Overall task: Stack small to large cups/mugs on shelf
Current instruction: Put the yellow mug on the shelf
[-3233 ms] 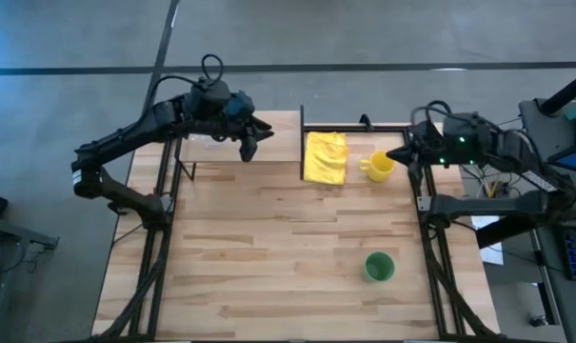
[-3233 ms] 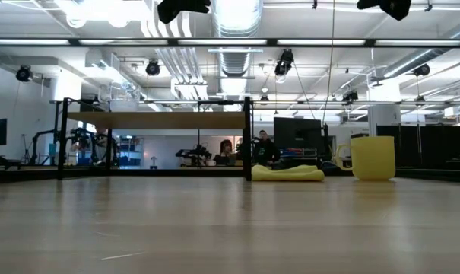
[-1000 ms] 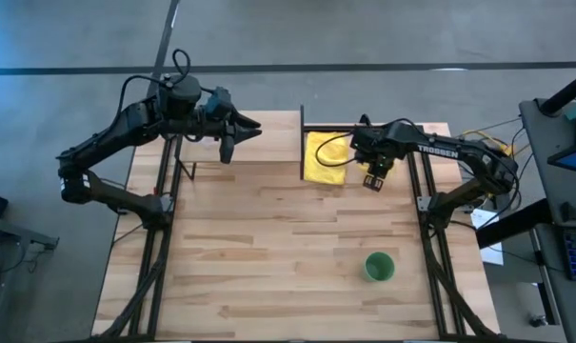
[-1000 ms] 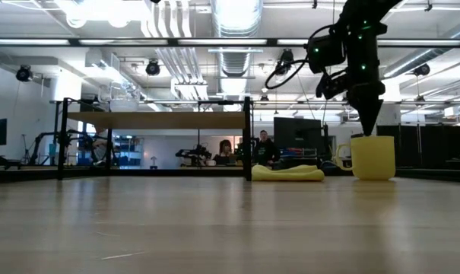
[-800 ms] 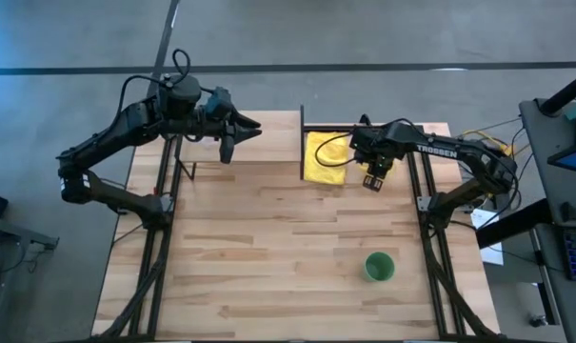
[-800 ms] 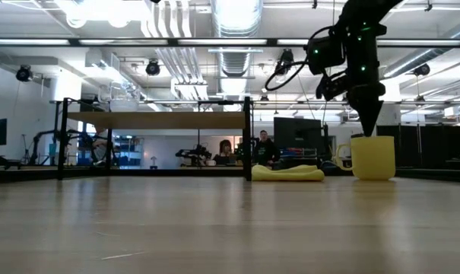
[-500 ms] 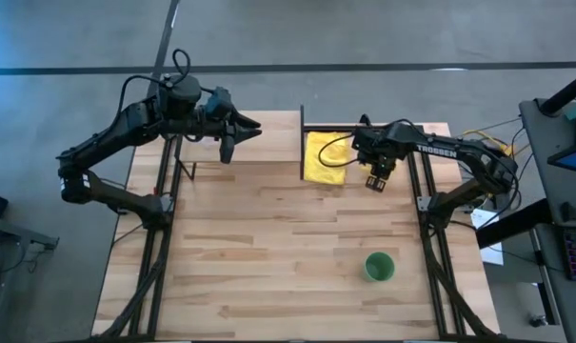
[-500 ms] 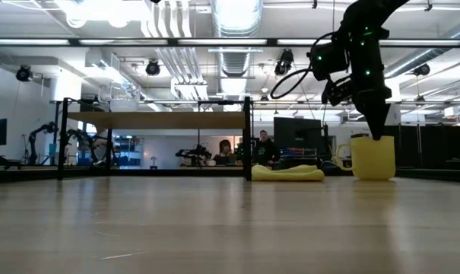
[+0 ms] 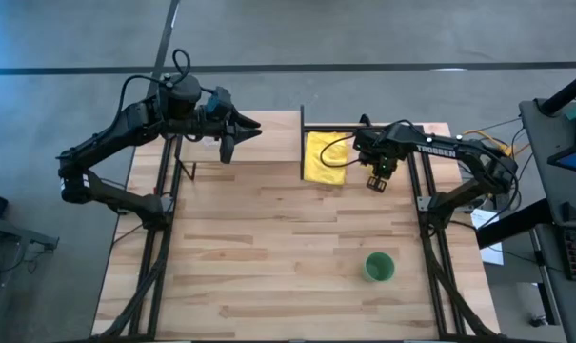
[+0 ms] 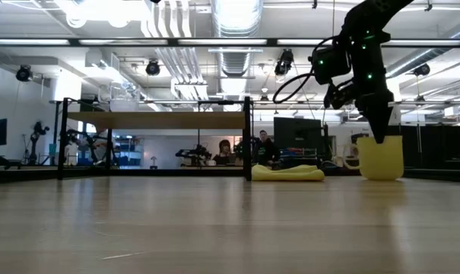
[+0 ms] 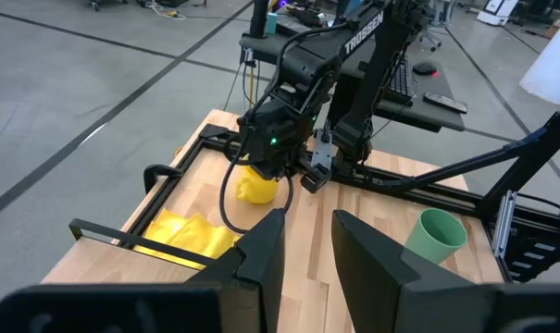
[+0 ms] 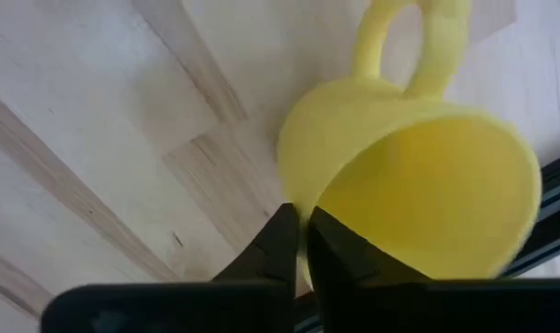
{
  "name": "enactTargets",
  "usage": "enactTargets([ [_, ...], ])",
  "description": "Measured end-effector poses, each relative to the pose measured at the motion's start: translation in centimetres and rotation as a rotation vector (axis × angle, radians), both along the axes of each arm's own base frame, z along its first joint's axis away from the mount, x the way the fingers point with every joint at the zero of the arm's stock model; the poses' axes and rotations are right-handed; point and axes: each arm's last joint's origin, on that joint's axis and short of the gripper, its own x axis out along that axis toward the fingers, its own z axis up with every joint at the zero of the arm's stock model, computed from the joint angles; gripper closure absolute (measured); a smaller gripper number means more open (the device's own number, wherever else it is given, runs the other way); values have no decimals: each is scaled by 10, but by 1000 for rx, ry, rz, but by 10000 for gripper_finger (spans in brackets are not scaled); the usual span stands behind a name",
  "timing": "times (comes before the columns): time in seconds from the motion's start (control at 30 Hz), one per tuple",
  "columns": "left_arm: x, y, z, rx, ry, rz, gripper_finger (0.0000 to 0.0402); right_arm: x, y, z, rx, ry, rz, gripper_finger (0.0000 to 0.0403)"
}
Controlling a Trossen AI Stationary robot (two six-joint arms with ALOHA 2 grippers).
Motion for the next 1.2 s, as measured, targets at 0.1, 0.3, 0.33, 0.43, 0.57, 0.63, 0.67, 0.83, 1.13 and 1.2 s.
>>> enactTargets([
  [0.1,0,0,0,0,0,0,323,1,-1,0,-7,-9,-6,392],
  [0.3,0,0,0,0,0,0,323,2,0,10,14,-34,-35,393],
  [0.33,0,0,0,0,0,0,323,3,1,14,26,-41,-38,393],
  [0.43,0,0,0,0,0,0,323,9,2,33,29,-65,-31,393],
  [0.57,0,0,0,0,0,0,323,19,8,68,5,-110,35,394],
  [0.63,0,0,0,0,0,0,323,25,12,88,-17,-151,81,394],
  [0.67,0,0,0,0,0,0,323,28,15,99,-30,-176,103,394],
  [0.83,0,0,0,-2,0,1,323,42,30,154,-117,-353,211,394],
  [1.13,0,1,-2,-4,15,31,323,86,34,211,-203,-539,305,394],
  [1.2,0,1,-2,-4,14,31,323,99,29,213,-203,-530,325,394],
])
